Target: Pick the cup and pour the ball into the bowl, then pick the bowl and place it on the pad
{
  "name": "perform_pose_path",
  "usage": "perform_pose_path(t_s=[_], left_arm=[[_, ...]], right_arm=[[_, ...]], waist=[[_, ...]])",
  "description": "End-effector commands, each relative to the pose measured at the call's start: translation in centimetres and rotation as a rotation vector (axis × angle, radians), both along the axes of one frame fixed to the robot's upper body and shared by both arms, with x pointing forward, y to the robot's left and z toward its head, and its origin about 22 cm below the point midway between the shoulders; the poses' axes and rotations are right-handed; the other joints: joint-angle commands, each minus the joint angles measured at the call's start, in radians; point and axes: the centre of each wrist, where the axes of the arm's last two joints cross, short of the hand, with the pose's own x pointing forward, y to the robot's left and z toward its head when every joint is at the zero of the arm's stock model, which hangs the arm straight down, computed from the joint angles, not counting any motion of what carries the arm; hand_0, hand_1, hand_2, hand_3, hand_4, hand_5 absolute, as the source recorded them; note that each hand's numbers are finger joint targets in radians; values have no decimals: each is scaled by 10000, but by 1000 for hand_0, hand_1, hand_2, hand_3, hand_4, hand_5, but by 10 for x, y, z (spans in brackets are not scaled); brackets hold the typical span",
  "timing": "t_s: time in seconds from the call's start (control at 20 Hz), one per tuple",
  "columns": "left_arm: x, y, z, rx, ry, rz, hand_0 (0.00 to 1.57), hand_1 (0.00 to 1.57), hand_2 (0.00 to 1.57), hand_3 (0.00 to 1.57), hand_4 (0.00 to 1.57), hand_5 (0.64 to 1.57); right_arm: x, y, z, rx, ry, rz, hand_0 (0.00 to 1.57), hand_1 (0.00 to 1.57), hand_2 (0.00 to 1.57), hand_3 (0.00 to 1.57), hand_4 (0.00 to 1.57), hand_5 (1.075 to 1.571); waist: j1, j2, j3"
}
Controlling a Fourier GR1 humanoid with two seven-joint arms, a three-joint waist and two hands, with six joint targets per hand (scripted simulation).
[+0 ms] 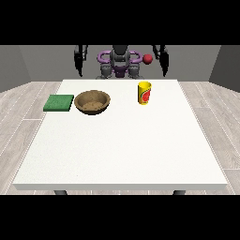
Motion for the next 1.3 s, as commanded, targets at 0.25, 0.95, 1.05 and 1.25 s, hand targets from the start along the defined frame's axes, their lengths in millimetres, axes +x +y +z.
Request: perform_pose_path(t_s=[0.25, 0.95, 1.05, 1.25], left_arm=[[5, 9, 37, 463, -429, -186, 0, 0, 0, 0, 0, 1557], [32, 56, 58, -931, -2964, 441, 0, 0, 0, 0, 0, 1539], [47, 52, 59, -871, -3373, 350, 0, 0, 0, 0, 0, 1528], [41, 46, 24, -891, -3911, 430, 0, 0, 0, 0, 0, 1524]], right_arm=[[1, -13, 33, -496, -205, -215, 0, 0, 0, 0, 0, 1569], [0, -60, 39, 700, -1894, -93, 0, 0, 0, 0, 0, 1569], [12, -59, 50, 816, -2084, 110, 0, 0, 0, 0, 0, 1570], [21, -90, 56, 979, -2643, 69, 0, 0, 0, 0, 0, 1570]], waist=[[-205, -2808, -113], [-694, 86, -118], [-871, 401, -119], [-829, 1071, -119]])
